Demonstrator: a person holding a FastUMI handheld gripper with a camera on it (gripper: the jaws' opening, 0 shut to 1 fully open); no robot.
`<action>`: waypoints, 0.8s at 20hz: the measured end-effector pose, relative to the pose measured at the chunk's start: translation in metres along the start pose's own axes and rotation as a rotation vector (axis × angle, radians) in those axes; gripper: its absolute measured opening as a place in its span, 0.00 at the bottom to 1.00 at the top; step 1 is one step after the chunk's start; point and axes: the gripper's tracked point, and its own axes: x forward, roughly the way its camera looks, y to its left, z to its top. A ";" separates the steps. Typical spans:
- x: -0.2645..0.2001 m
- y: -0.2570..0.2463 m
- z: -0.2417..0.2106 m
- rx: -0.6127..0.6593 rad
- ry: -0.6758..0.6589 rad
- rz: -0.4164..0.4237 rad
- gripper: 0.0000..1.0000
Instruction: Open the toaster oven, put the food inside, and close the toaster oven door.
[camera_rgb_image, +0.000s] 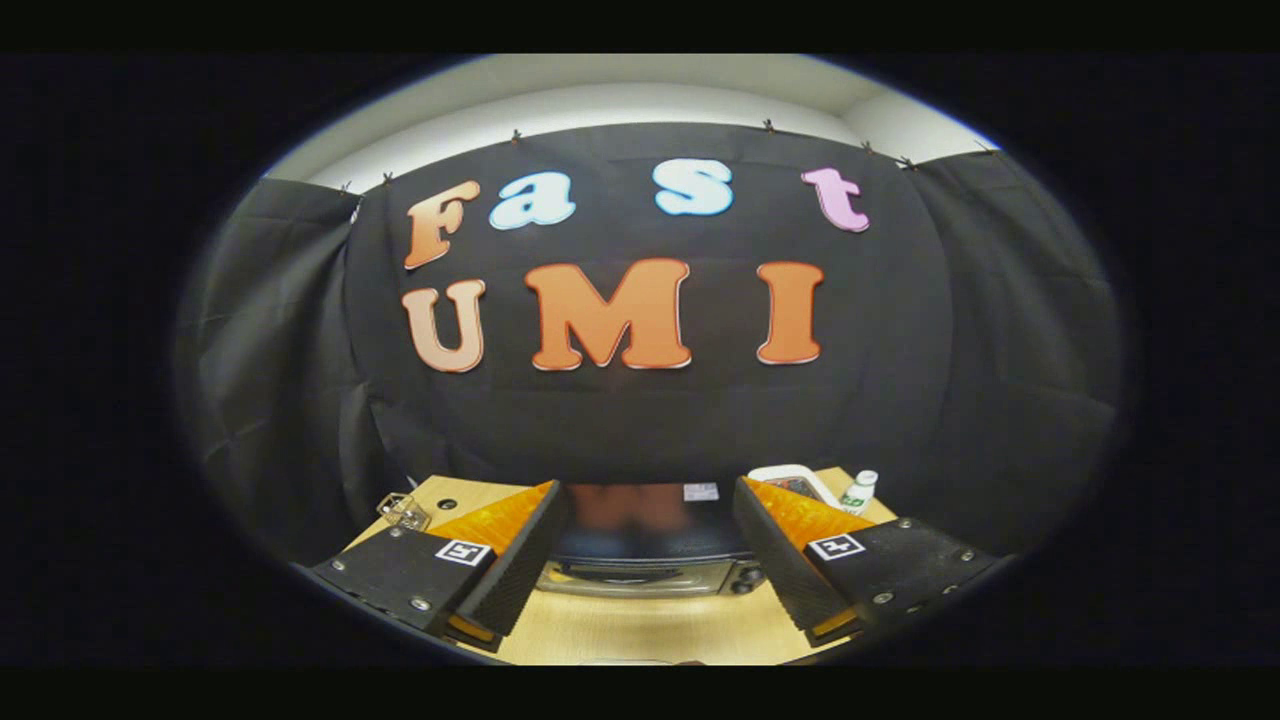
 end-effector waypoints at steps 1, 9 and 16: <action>-0.006 -0.004 0.014 -0.002 -0.017 -0.004 0.99; -0.065 -0.053 0.071 -0.004 -0.104 -0.049 0.99; -0.087 -0.059 0.078 0.020 -0.151 -0.053 0.99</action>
